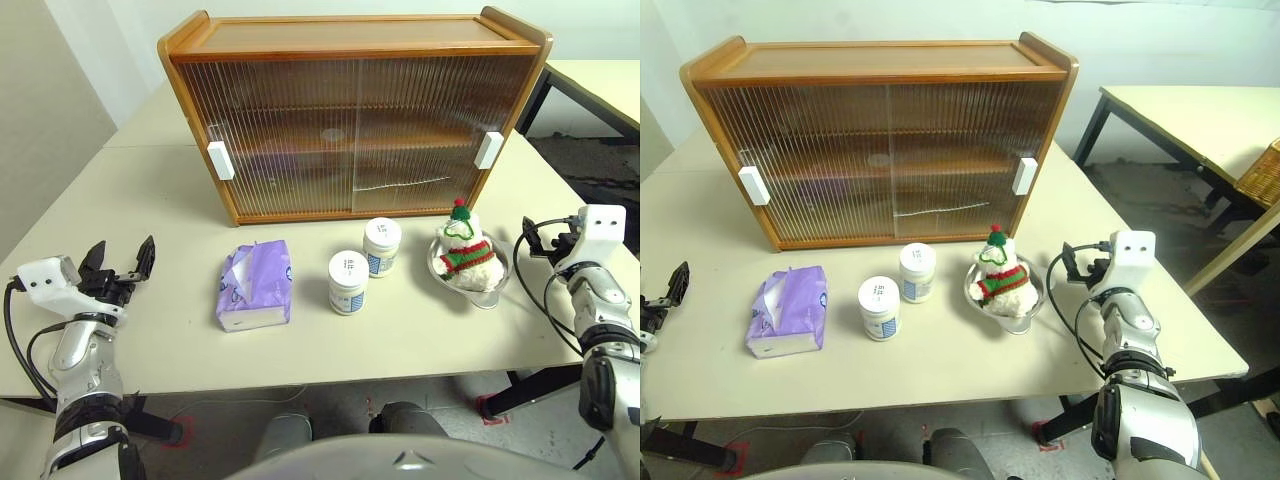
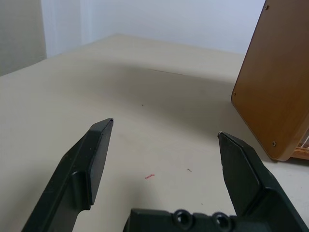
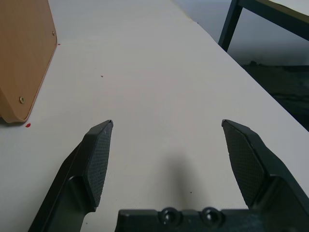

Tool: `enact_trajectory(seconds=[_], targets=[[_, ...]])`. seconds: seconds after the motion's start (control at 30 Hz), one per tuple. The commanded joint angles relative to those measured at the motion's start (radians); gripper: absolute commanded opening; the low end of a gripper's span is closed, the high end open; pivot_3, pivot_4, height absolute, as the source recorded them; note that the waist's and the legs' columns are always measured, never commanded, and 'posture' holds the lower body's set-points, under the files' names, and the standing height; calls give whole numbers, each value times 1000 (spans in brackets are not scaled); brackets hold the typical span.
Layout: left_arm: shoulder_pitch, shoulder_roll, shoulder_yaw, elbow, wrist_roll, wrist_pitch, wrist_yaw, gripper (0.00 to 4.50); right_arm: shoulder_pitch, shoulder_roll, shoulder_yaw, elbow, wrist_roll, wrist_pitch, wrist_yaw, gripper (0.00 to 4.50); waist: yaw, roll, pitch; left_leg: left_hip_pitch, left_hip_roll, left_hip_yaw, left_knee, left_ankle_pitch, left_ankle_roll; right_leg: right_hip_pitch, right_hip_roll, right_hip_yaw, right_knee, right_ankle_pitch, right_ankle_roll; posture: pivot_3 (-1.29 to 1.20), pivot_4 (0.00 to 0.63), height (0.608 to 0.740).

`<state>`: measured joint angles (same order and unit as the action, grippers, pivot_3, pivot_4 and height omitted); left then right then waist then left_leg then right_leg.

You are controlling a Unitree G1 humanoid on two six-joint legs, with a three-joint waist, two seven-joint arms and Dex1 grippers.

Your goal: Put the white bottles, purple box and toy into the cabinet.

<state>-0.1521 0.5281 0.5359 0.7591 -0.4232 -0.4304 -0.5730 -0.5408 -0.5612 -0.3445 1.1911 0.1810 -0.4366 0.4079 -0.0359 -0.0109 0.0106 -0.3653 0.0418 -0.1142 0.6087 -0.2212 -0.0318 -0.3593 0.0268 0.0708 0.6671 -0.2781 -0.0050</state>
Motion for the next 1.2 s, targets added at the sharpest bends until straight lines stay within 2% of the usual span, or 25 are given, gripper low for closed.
enact_trajectory(seconds=[0.03, 0.2, 0.3, 0.53, 0.83, 1.2], targets=[[-31, 5, -18, -3, 13, 22, 4, 4464, 8, -6, -13, -12, 12, -11, 1, 4500, 0, 0, 0, 0, 0, 0, 0, 0, 0, 0, 0, 0, 0, 0, 0, -101, 0, 740], [-44, -2, -35, -11, 15, 38, -6, 4464, 11, -35, -31, -110, 59, -1, 82, 4500, -6, 2, 0, 0, 0, 1, 1, 0, 0, 0, 0, 1, 0, 1, 0, -118, 0, 740], [-46, 3, -36, 11, 13, 33, -15, 4464, 34, -37, -36, -190, 84, 20, 127, 4500, -18, 2, 0, 0, -1, 11, 2, -1, 2, 0, 1, 2, 0, 1, 2, -128, 0, 740], [-75, 35, -30, 41, 10, 43, -38, 4464, 88, -51, -21, -499, 156, 177, 231, 4500, -41, 3, 0, -3, 1, 14, 16, -9, 13, 1, 13, 3, -1, 1, 1, -158, 0, 740], [-99, 45, -30, 54, 11, 36, -34, 4464, 120, -111, 32, -990, 382, 639, 461, 4500, -56, 2, 0, -2, -2, 18, 19, -9, 13, 2, 19, 4, -1, 0, -2, -156, 0, 740], [-104, 30, -41, -3, 10, 54, -7, 4464, 77, -127, 112, -1266, 542, 915, 588, 4500, -55, 1, -1, -2, -3, 23, 25, -10, 14, 0, 24, 1, -1, 0, -2, -133, 0, 740]])
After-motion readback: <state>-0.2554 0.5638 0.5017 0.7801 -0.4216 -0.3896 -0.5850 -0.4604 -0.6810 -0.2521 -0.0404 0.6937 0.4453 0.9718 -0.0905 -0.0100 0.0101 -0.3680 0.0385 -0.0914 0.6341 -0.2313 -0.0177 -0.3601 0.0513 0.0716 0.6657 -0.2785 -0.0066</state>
